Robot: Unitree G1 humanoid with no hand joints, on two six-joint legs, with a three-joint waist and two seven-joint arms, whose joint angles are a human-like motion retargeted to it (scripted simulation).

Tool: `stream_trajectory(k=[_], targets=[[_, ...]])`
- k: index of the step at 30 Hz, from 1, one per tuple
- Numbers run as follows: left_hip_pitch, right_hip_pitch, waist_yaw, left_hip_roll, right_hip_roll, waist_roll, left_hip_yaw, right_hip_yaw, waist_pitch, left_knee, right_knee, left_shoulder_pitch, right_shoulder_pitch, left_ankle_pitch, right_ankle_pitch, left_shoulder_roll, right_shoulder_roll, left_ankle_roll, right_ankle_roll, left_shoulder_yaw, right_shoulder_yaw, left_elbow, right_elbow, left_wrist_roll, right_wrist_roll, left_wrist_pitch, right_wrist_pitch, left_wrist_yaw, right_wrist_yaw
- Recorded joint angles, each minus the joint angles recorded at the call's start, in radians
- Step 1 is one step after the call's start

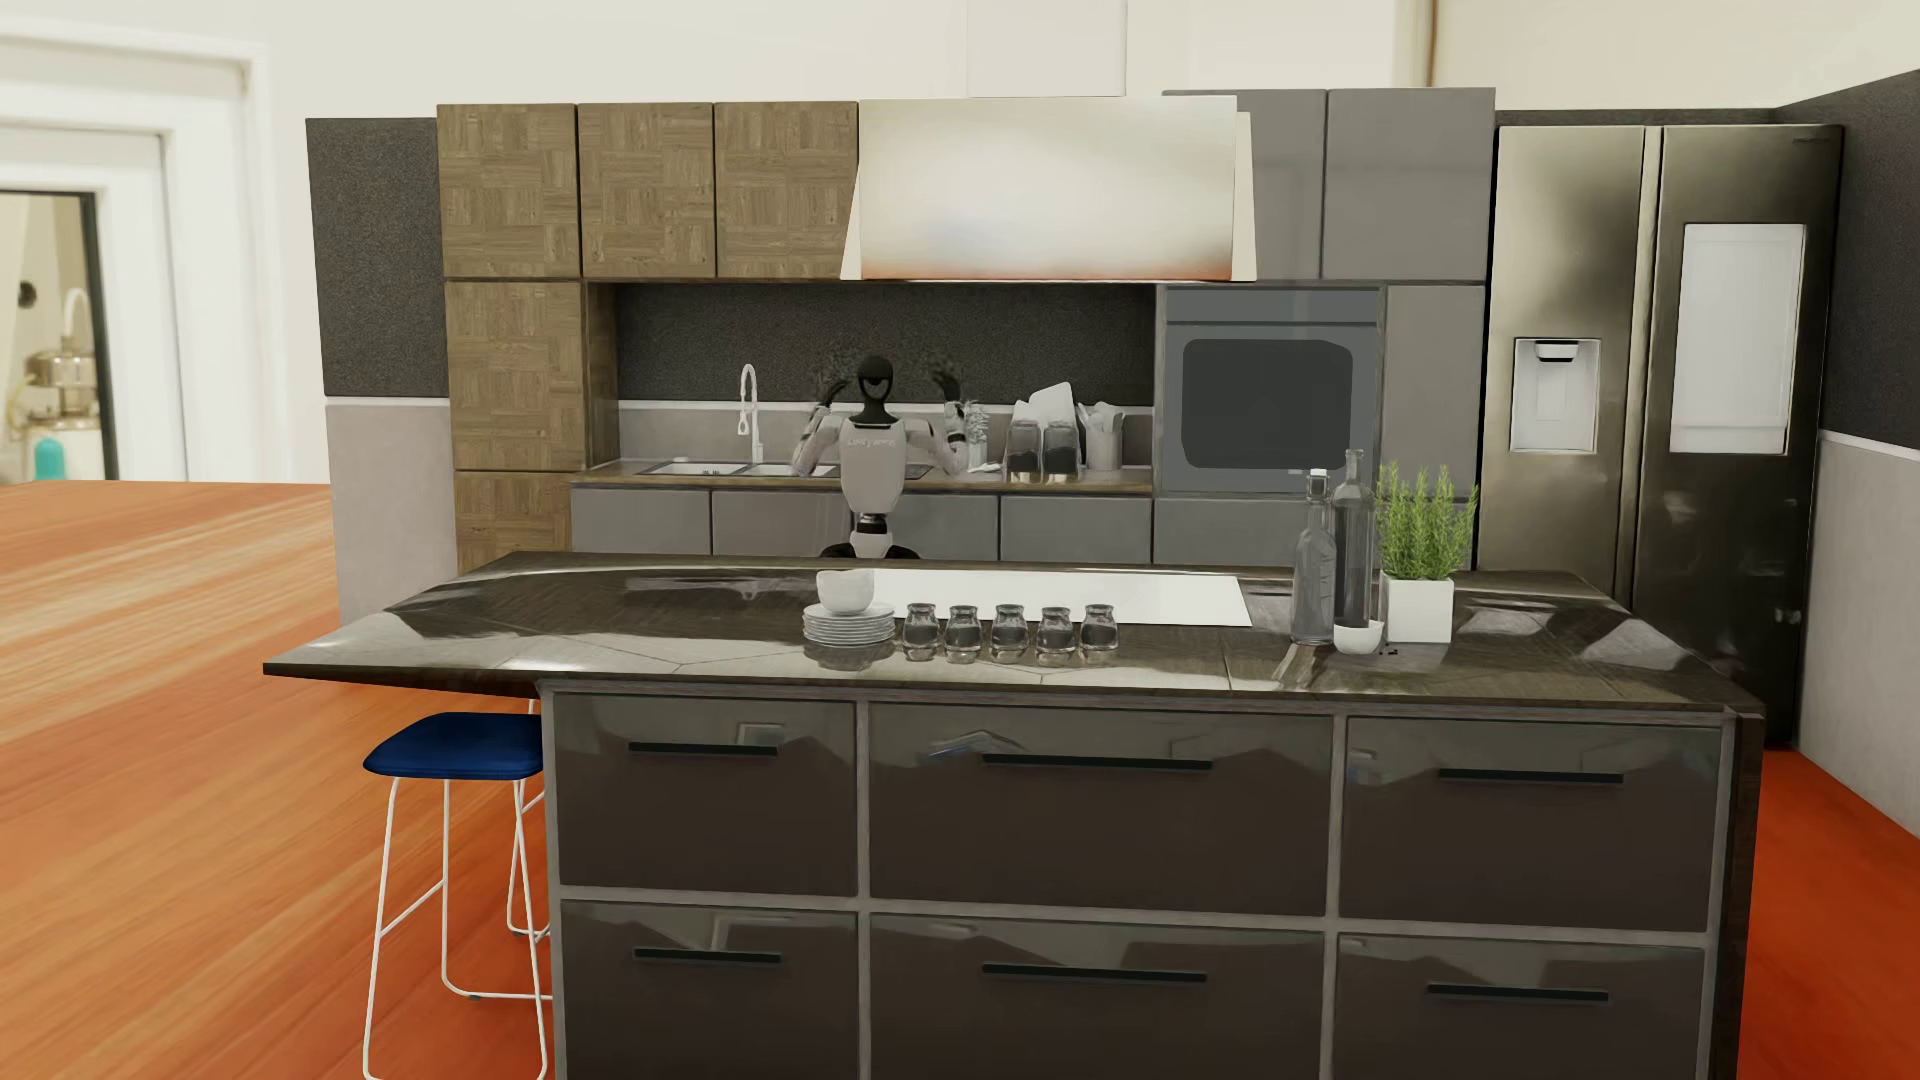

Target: Wait

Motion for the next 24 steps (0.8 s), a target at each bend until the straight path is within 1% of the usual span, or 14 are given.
stream_trajectory(k=[2,4,7,11,15,19,21,22,24], targets=[[0.003,0.001,-0.004,-0.001,-0.002,0.0,0.0,0.0,-0.003,0.001,0.0,0.082,0.079,-0.003,0.005,-0.024,0.031,0.0,0.0,-0.007,0.008,-0.028,-0.008,0.0,0.0,0.0,0.0,0.0,0.0],[0.005,0.003,-0.005,0.0,-0.003,0.005,0.0,0.0,-0.006,0.001,0.001,0.173,0.156,-0.002,0.003,-0.041,0.047,0.0,0.0,-0.019,0.043,-0.058,-0.032,0.0,0.0,0.0,0.0,0.0,0.0],[0.009,0.007,0.004,-0.001,-0.005,0.003,0.0,0.0,-0.004,0.003,0.002,0.287,0.283,-0.007,-0.003,-0.067,0.088,0.0,0.0,-0.072,0.076,-0.095,-0.067,0.0,0.0,0.0,0.0,0.0,0.0],[-0.002,-0.003,-0.003,0.001,-0.006,0.009,0.0,0.0,-0.011,0.002,0.0,0.411,0.404,-0.005,0.005,-0.098,0.128,0.0,0.0,-0.131,0.135,-0.077,-0.09,0.0,0.0,0.0,0.0,0.0,0.0],[-0.004,-0.007,0.002,0.002,-0.007,0.006,0.0,0.0,-0.007,-0.004,0.002,0.482,0.471,0.008,-0.003,-0.121,0.131,0.0,0.0,-0.177,0.225,0.02,-0.083,0.0,0.0,0.0,0.0,0.0,0.0],[0.009,0.006,0.0,0.002,-0.009,-0.007,0.0,0.0,0.005,-0.014,-0.001,0.488,0.494,0.018,-0.006,-0.124,0.097,0.0,0.0,-0.196,0.37,0.166,0.019,0.0,0.0,0.0,0.0,0.0,0.0],[0.002,0.003,-0.007,0.005,-0.008,-0.012,0.0,0.0,0.007,-0.005,-0.001,0.493,0.495,0.015,-0.006,-0.121,0.1,0.0,0.0,-0.199,0.402,0.244,0.085,0.0,0.0,0.0,0.0,0.0,0.0],[0.007,0.007,-0.007,0.002,-0.011,-0.022,0.0,0.0,0.01,-0.007,-0.002,0.495,0.496,0.016,-0.009,-0.114,0.1,0.0,0.0,-0.206,0.425,0.272,0.117,0.0,0.0,0.0,0.0,0.0,0.0],[0.007,0.008,-0.003,0.005,-0.008,-0.028,0.0,0.0,0.017,-0.004,-0.003,0.494,0.505,0.016,-0.006,-0.121,0.11,0.0,0.0,-0.218,0.466,0.313,0.155,0.0,0.0,0.0,0.0,0.0,0.0]])
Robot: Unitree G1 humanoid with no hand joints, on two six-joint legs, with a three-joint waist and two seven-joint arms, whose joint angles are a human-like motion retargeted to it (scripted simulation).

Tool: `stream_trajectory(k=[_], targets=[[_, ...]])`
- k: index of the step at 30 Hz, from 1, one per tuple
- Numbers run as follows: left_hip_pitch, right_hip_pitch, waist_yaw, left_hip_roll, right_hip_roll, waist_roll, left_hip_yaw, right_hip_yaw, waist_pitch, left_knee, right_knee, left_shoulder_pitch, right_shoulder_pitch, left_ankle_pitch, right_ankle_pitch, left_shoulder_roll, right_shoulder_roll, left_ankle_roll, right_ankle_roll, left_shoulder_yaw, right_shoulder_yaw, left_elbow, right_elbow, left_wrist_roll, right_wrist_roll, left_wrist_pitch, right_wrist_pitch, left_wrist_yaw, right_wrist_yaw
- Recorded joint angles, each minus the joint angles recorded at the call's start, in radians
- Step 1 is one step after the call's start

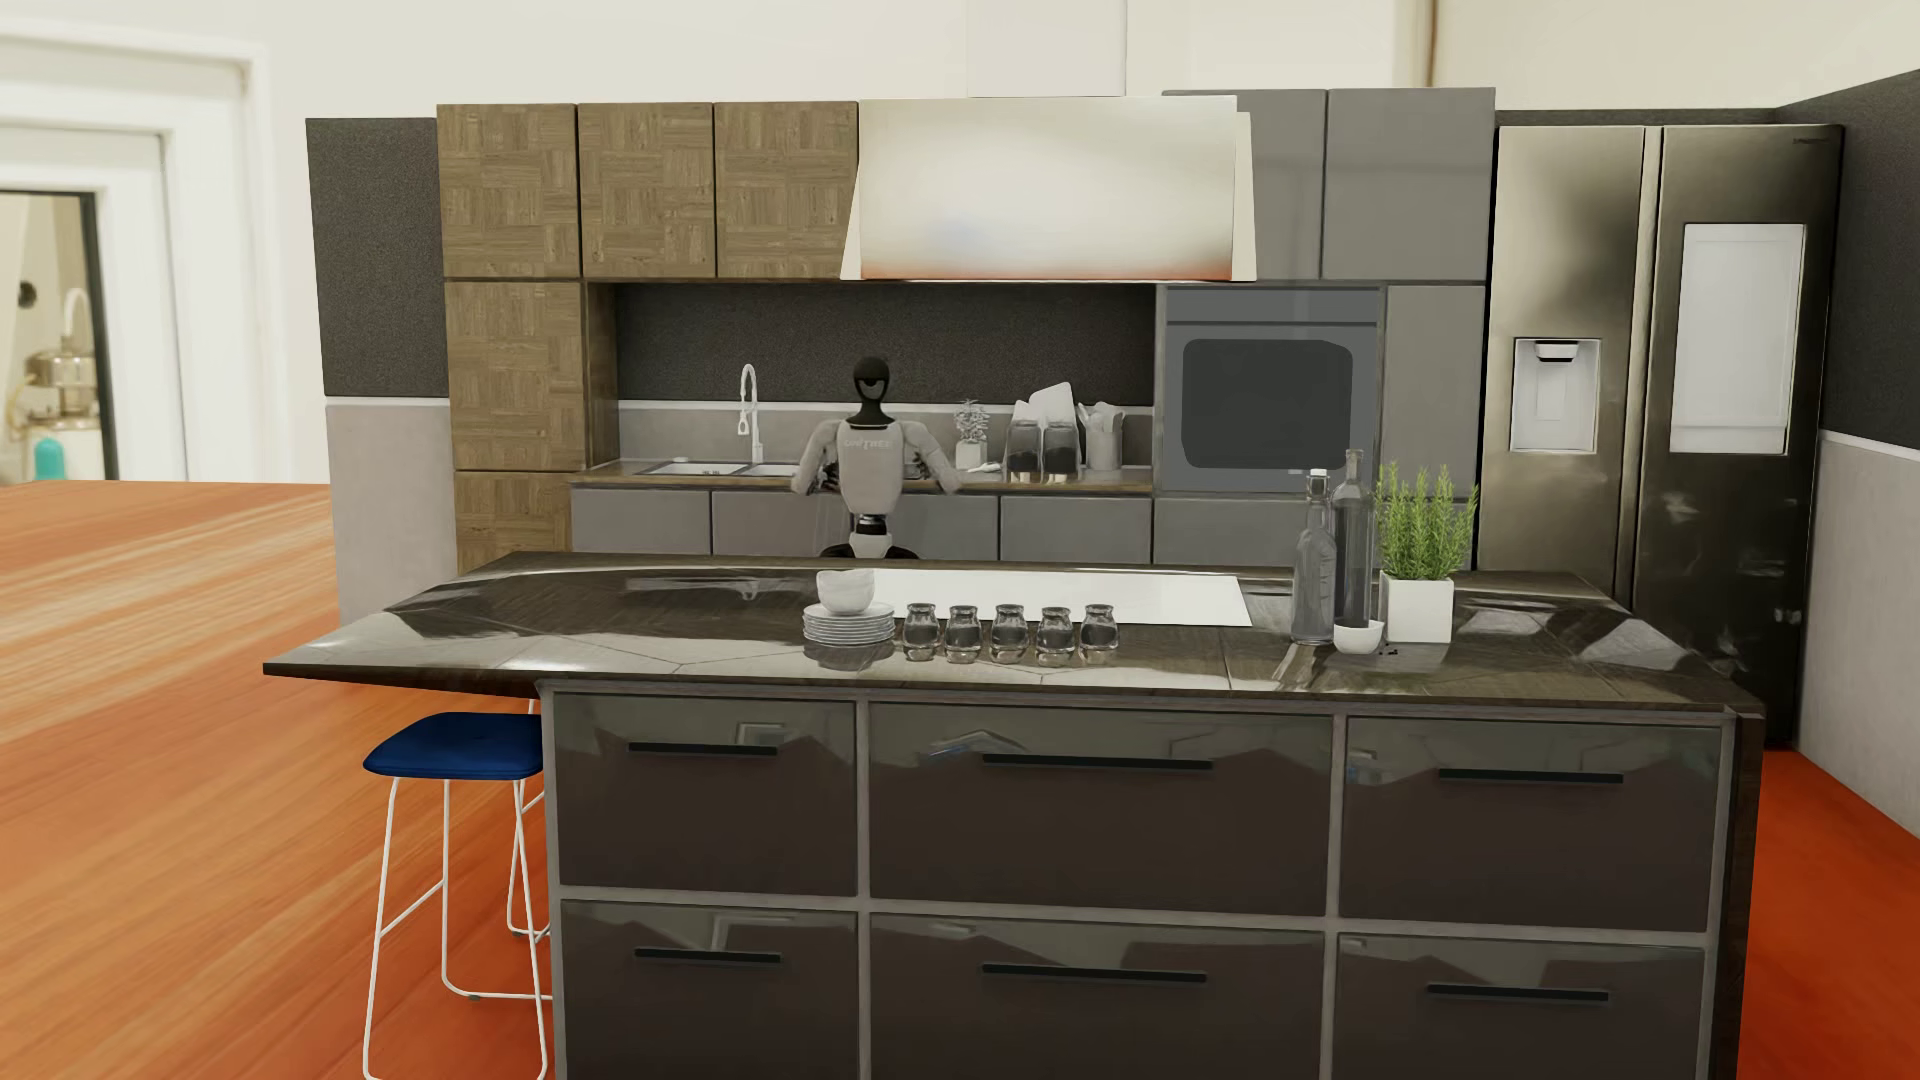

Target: Wait

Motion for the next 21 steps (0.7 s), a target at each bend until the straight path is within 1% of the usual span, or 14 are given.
stream_trajectory(k=[2,4,6,10,13,15,18,20,21], targets=[[-0.001,-0.001,0.01,0.002,0.001,-0.004,0.0,0.0,0.004,0.0,0.001,-0.004,0.006,0.0,0.002,0.0,0.015,0.0,0.0,-0.036,0.031,0.026,0.037,0.0,0.0,0.0,0.0,0.0,0.0],[-0.003,-0.001,0.012,0.005,0.004,0.003,0.0,0.0,0.006,0.001,-0.001,-0.002,0.007,0.002,0.002,-0.003,0.023,0.0,0.0,-0.092,0.062,0.064,0.061,0.0,0.0,0.0,0.0,0.0,0.0],[-0.008,-0.005,0.015,0.002,0.001,0.007,0.0,0.0,0.008,0.012,-0.002,-0.005,0.009,-0.009,0.012,0.002,0.043,0.0,0.0,-0.156,0.072,0.128,0.106,0.0,0.0,0.0,0.0,0.0,0.0],[-0.008,-0.019,0.029,0.009,0.006,0.026,0.0,0.0,0.013,0.0,0.009,-0.011,-0.013,0.008,0.011,0.001,0.077,0.0,0.0,-0.226,0.068,0.279,0.237,0.0,0.0,0.0,0.0,0.0,0.0],[-0.003,-0.009,0.033,0.01,0.007,0.028,0.0,0.0,0.023,-0.005,0.005,-0.038,-0.032,0.017,-0.003,-0.011,0.085,0.0,0.0,-0.287,0.14,0.363,0.358,0.0,0.0,0.0,0.0,0.0,0.0],[-0.014,-0.011,0.023,0.01,0.006,0.029,0.0,0.0,0.026,0.01,0.0,-0.064,-0.049,-0.002,0.006,-0.023,0.095,0.0,0.0,-0.344,0.194,0.411,0.435,0.0,0.0,0.0,0.0,0.0,0.0],[-0.014,-0.011,0.015,0.0,-0.001,0.02,0.0,0.0,0.032,0.012,0.0,-0.084,-0.077,-0.005,0.004,-0.039,0.115,0.0,0.0,-0.388,0.261,0.475,0.519,0.0,0.0,0.0,0.0,0.0,0.0],[-0.014,-0.007,0.011,0.007,0.005,0.024,0.0,0.0,0.036,0.016,-0.001,-0.105,-0.099,-0.01,-0.001,-0.05,0.117,0.0,0.0,-0.421,0.302,0.536,0.558,0.0,0.0,0.0,0.0,0.0,0.0],[-0.012,-0.009,0.016,0.004,0.001,0.021,0.0,0.0,0.04,0.011,0.0,-0.116,-0.112,-0.008,0.0,-0.052,0.123,0.0,0.0,-0.439,0.318,0.556,0.587,0.0,0.0,0.0,0.0,0.0,0.0]])
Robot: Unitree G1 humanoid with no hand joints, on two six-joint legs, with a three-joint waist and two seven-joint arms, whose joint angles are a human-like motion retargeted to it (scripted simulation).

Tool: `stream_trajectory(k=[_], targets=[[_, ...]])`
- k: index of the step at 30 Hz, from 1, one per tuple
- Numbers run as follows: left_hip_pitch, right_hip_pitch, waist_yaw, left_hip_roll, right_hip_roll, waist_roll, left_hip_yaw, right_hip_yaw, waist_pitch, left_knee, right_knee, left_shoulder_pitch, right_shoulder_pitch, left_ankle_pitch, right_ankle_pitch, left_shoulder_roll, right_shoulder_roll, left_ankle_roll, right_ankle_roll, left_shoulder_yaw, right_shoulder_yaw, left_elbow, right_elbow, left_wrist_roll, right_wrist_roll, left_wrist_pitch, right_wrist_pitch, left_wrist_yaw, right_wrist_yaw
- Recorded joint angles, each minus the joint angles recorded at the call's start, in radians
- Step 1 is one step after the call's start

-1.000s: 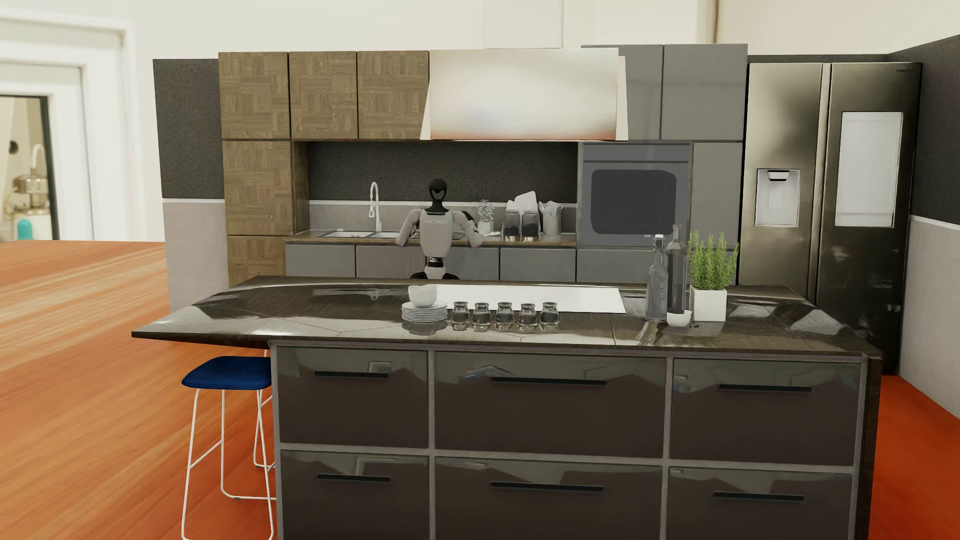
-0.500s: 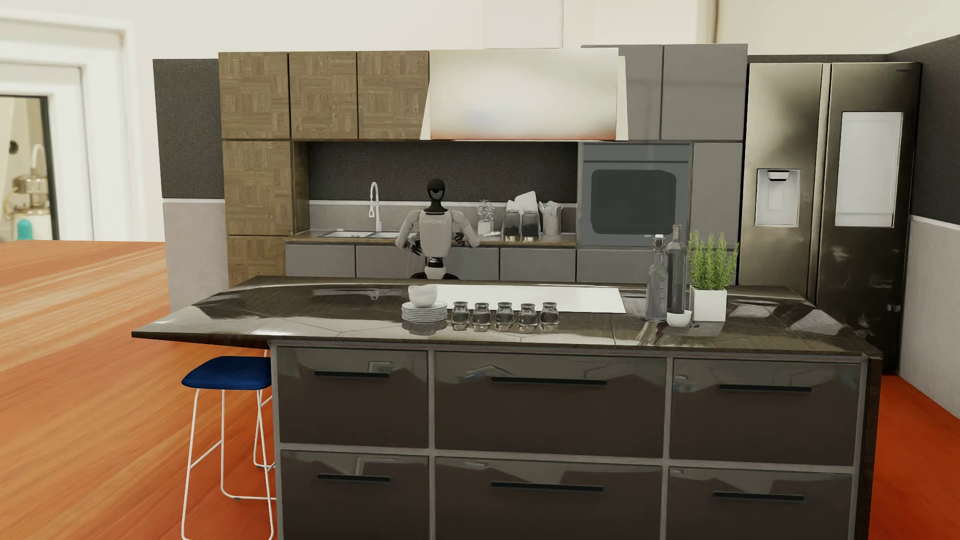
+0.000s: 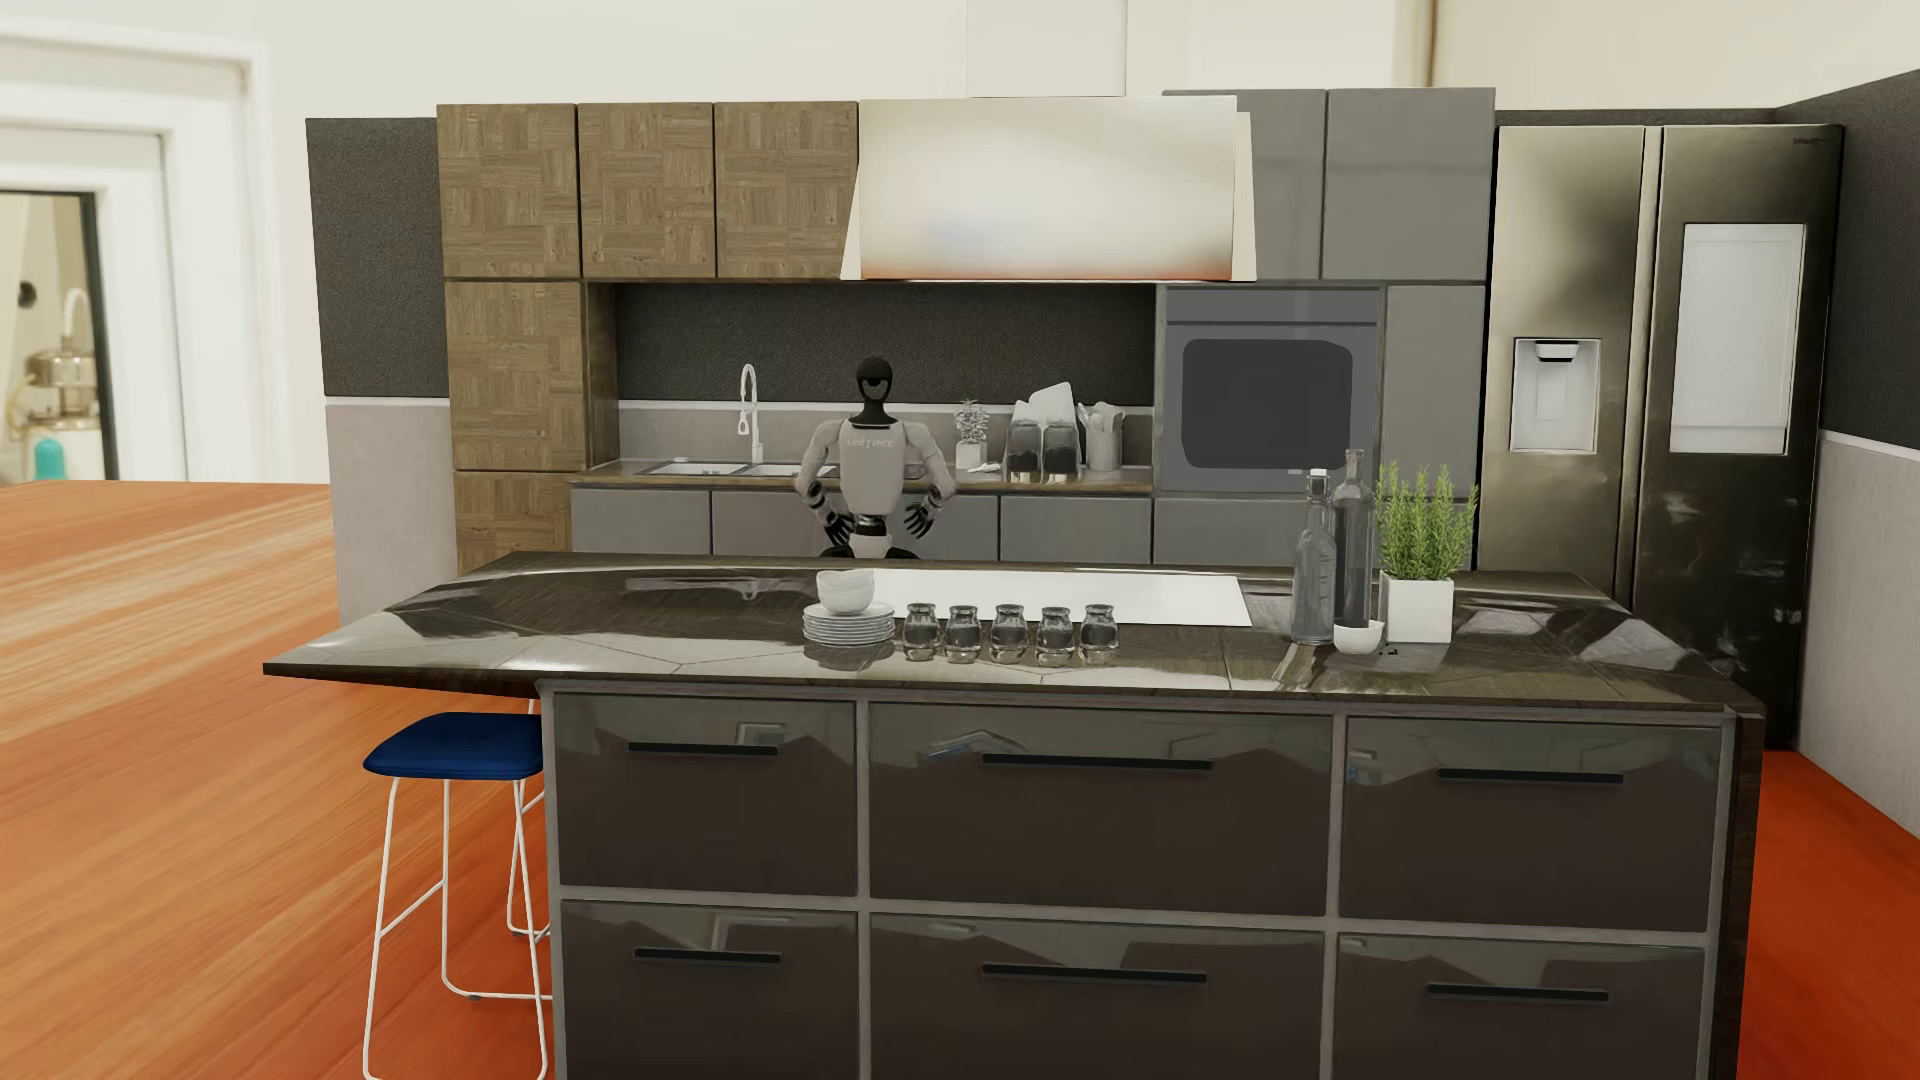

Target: Wait

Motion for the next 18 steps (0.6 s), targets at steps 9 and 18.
stream_trajectory(k=[9,18], targets=[[-0.01,0.002,-0.011,0.008,0.006,0.01,0.0,0.0,0.005,0.0,-0.008,0.033,0.027,0.0,-0.014,-0.082,0.047,0.0,0.0,0.082,-0.042,0.098,0.066,0.0,0.0,0.0,0.0,0.0,0.0],[-0.013,0.002,-0.016,0.007,0.005,0.016,0.0,0.0,0.01,0.012,-0.008,0.064,0.056,-0.006,-0.015,-0.083,0.051,0.0,0.0,0.097,-0.083,0.063,0.046,0.0,0.0,0.0,0.0,0.0,0.0]])
